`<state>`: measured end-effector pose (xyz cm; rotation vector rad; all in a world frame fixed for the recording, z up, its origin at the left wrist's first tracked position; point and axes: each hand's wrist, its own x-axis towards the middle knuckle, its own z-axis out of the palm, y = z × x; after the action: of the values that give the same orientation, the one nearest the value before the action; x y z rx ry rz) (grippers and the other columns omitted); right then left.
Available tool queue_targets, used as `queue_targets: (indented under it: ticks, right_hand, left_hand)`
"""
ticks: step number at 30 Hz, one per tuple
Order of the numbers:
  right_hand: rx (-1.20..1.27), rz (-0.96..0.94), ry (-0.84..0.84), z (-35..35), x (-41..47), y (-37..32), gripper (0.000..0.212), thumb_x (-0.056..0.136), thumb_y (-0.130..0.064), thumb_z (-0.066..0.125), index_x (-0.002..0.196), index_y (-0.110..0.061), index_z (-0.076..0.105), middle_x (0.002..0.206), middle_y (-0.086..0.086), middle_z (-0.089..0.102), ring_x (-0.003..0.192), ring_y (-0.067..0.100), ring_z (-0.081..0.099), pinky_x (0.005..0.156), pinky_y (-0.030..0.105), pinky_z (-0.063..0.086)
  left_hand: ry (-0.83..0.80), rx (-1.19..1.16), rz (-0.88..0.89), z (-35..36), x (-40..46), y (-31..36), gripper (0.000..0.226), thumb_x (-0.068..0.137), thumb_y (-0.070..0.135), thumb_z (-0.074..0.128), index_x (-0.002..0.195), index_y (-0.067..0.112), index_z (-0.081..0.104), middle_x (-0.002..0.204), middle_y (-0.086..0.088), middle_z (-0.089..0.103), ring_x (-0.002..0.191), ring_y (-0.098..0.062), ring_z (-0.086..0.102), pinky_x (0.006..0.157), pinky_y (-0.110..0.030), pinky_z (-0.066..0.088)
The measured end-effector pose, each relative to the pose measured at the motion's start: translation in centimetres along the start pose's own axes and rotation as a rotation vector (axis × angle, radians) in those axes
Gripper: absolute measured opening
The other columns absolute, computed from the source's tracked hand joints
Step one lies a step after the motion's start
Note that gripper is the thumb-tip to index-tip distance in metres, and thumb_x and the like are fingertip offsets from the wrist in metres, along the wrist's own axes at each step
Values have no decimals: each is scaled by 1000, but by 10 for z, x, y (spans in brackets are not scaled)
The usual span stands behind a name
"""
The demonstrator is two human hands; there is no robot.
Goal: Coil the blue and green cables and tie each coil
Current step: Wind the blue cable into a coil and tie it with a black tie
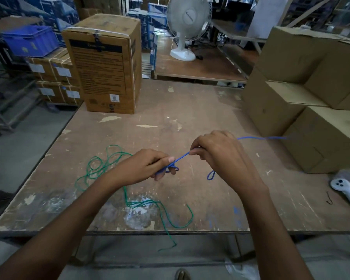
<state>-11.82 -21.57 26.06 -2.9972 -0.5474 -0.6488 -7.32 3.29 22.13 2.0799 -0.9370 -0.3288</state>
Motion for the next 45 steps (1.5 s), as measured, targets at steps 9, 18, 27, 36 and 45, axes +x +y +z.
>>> queue_targets:
  ticks: [9, 18, 27, 36, 45]
  right_hand:
    - [13, -105, 144, 23, 1, 7, 19, 91, -39, 80, 93, -20, 77, 102, -1, 65, 99, 26, 62, 80, 39, 47]
    - [-197, 231, -182, 16, 26, -1, 13, 95, -24, 70, 104, -28, 78, 106, -4, 68, 93, 26, 70, 72, 32, 30]
    - [194, 427, 360, 44, 28, -5, 42, 88, 5, 53, 120, -11, 76, 133, 4, 72, 125, 26, 66, 97, 36, 52]
    - [465, 390, 537, 65, 13, -4, 38, 103, -5, 63, 127, -32, 76, 116, -5, 55, 105, 24, 56, 94, 47, 48]
    - [268, 412, 526, 70, 17, 5, 7, 107, -16, 60, 109, -16, 67, 100, -3, 75, 84, 30, 64, 81, 41, 42]
  left_hand:
    - [59, -779, -70, -3, -7, 3, 54, 107, 38, 39, 102, 1, 78, 60, -3, 34, 59, -15, 35, 62, -28, 36]
    - [367, -533, -141, 19, 22, 12, 43, 115, 26, 37, 114, 1, 73, 67, 10, 45, 62, -6, 43, 63, -22, 40]
    - [252, -485, -164, 18, 36, 36, 39, 112, 38, 43, 89, 13, 64, 63, 10, 51, 60, -12, 45, 63, -30, 42]
    - [254, -897, -78, 12, 31, 41, 40, 112, 26, 42, 93, 7, 72, 64, -1, 49, 61, -13, 43, 60, -24, 41]
    - [449, -884, -62, 14, 58, 42, 41, 113, 28, 43, 103, 2, 73, 69, -1, 48, 63, -15, 41, 63, -25, 40]
